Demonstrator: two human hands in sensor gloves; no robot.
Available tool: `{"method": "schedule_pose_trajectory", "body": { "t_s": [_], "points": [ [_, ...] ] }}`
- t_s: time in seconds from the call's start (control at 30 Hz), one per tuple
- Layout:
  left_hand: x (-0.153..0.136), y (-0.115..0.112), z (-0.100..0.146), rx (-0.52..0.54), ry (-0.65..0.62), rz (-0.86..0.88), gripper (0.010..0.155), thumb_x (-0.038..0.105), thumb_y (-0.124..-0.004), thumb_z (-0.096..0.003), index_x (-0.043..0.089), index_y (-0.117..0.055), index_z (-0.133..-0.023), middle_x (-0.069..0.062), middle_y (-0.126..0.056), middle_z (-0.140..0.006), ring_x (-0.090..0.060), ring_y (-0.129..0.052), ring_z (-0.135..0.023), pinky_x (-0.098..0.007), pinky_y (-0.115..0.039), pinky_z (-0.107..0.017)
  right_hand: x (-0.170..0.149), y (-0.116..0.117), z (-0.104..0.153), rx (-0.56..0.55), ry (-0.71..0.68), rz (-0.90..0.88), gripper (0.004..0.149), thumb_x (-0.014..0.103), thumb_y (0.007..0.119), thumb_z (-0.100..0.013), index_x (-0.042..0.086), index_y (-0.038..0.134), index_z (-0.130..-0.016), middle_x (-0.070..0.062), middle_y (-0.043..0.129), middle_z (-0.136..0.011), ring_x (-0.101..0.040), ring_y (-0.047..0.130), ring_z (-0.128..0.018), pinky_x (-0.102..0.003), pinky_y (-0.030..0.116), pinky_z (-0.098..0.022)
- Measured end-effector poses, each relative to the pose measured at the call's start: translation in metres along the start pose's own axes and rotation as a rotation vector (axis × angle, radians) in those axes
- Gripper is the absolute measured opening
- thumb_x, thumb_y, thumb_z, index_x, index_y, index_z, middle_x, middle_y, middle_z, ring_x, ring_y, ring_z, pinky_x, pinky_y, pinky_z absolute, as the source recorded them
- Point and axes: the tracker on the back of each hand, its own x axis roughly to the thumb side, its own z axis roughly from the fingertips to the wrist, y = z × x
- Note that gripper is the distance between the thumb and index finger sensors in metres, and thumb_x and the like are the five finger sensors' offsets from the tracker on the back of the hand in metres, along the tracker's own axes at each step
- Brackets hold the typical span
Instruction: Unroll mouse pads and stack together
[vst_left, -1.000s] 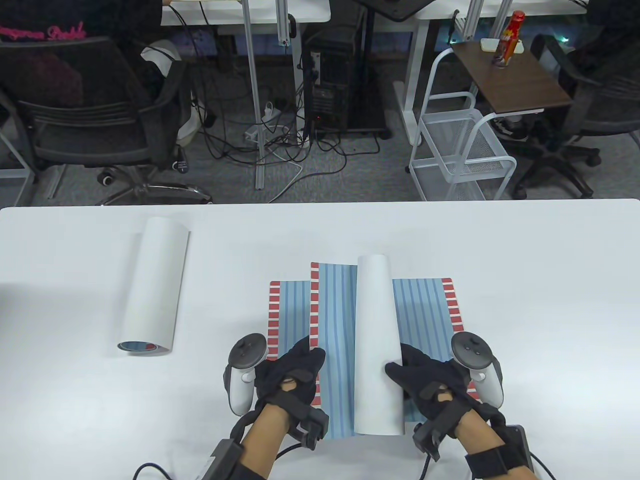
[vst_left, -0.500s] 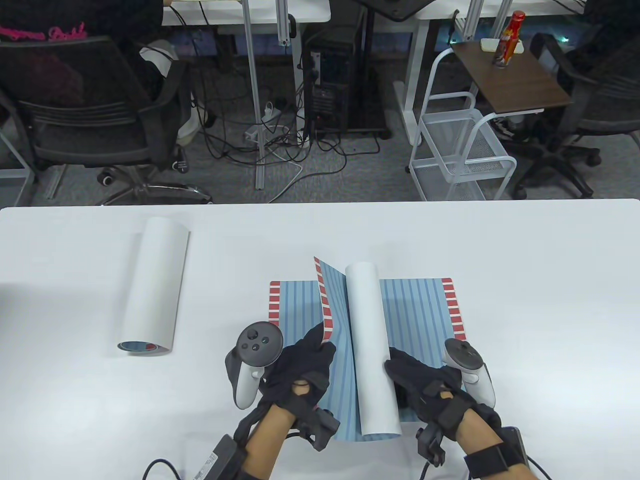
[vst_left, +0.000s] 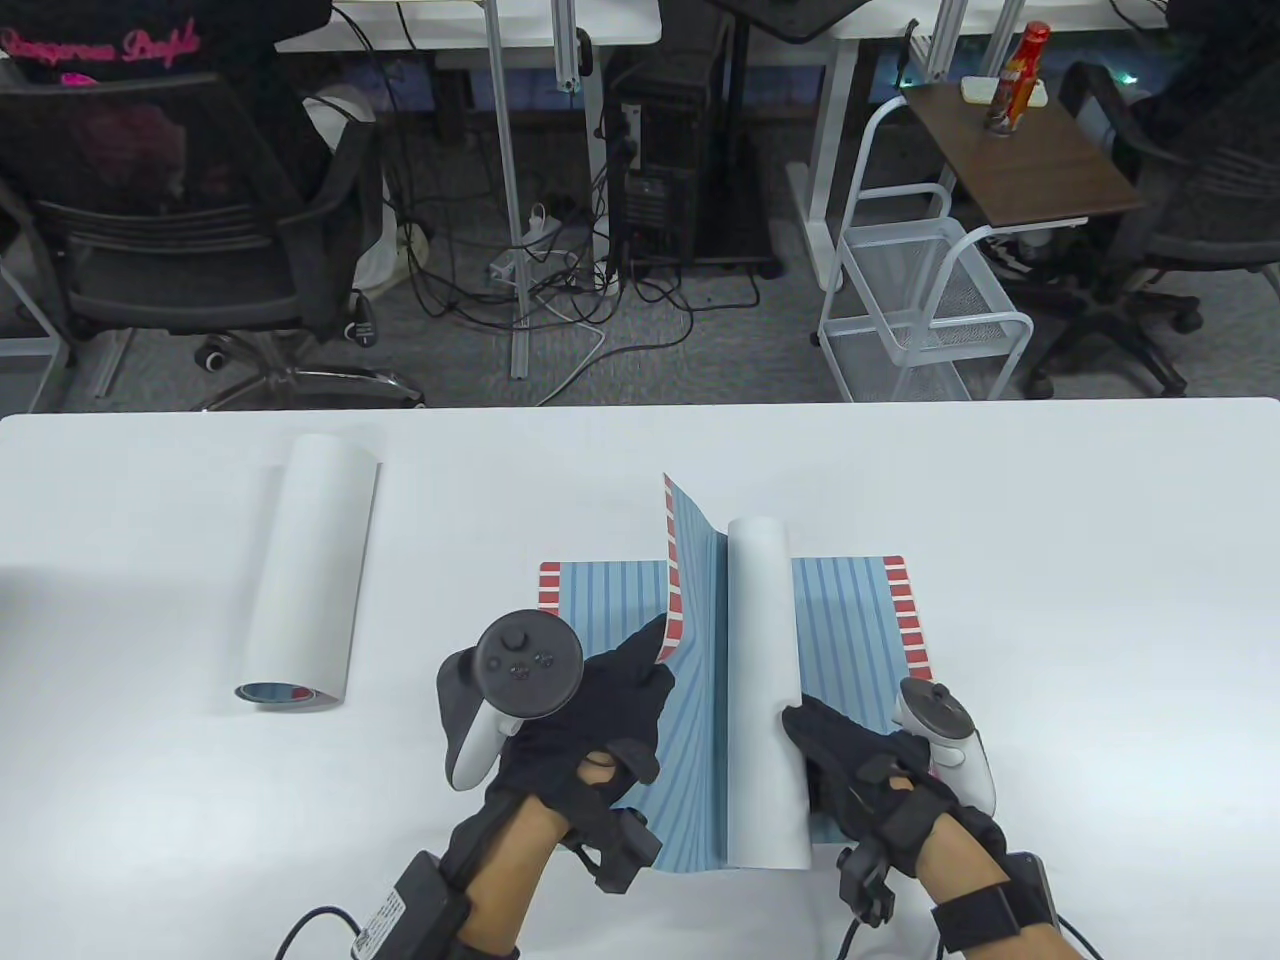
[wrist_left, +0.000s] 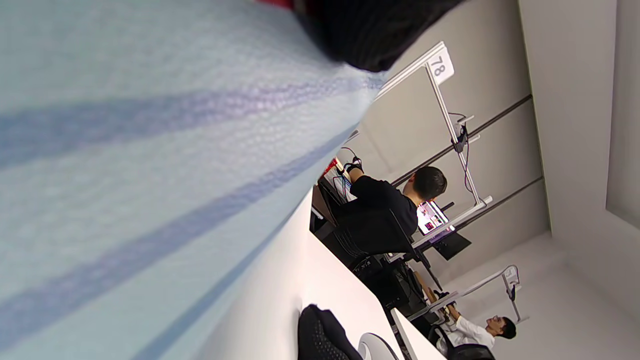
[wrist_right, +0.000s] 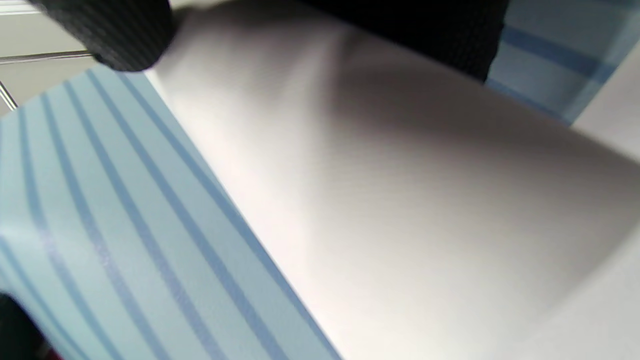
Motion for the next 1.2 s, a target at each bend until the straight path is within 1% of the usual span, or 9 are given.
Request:
{"method": "schedule_pose_trajectory", "body": {
  "t_s": [0.3, 0.53, 0.97, 1.2],
  "points": [
    [0.025, 0.012, 0.001, 0.010, -0.037, -0.072, 0.054, 0.032, -0.075, -0.0443, 0.030, -0.074, -0.098, -0.002, -0.099, -0.078, -0.028, -0.113, -0.045, -0.035, -0.095, -0.031, -0.004, -0.008, 0.000, -0.023, 0.007, -0.038, 0.081, 0.057, 0.068, -0.044, 0.016, 0.030, -0.101, -0.019, 0.050, -0.103, -0.042, 0.071, -0.086, -0.054, 0.068, -0.059],
    [0.041, 0.018, 0.000, 0.017, -0.056, -0.108, 0.054, 0.031, -0.075, -0.0441, 0.030, -0.074, -0.098, -0.002, -0.100, -0.076, -0.028, -0.113, -0.044, -0.036, -0.095, -0.031, -0.004, -0.012, 0.001, -0.029, 0.002, -0.066, 0.080, 0.059, 0.064, -0.043, 0.016, 0.029, -0.102, -0.019, 0.049, -0.104, -0.043, 0.069, -0.087, -0.054, 0.067, -0.059],
    [0.068, 0.027, 0.002, 0.049, -0.099, -0.154, 0.053, 0.031, -0.076, -0.0439, 0.030, -0.075, -0.097, -0.002, -0.100, -0.077, -0.028, -0.113, -0.044, -0.036, -0.095, -0.031, -0.006, -0.022, 0.003, -0.058, 0.011, -0.118, 0.068, 0.048, 0.053, -0.045, 0.017, 0.033, -0.102, -0.020, 0.050, -0.104, -0.044, 0.069, -0.087, -0.055, 0.068, -0.059],
    [0.080, 0.028, 0.004, 0.054, -0.126, -0.158, 0.053, 0.031, -0.076, -0.0437, 0.029, -0.076, -0.097, -0.002, -0.100, -0.077, -0.028, -0.113, -0.044, -0.036, -0.095, -0.031, -0.009, -0.028, 0.005, -0.080, 0.032, -0.148, 0.067, 0.047, 0.051, -0.045, 0.016, 0.034, -0.102, -0.020, 0.051, -0.103, -0.044, 0.070, -0.087, -0.055, 0.068, -0.059]
  ]
}}
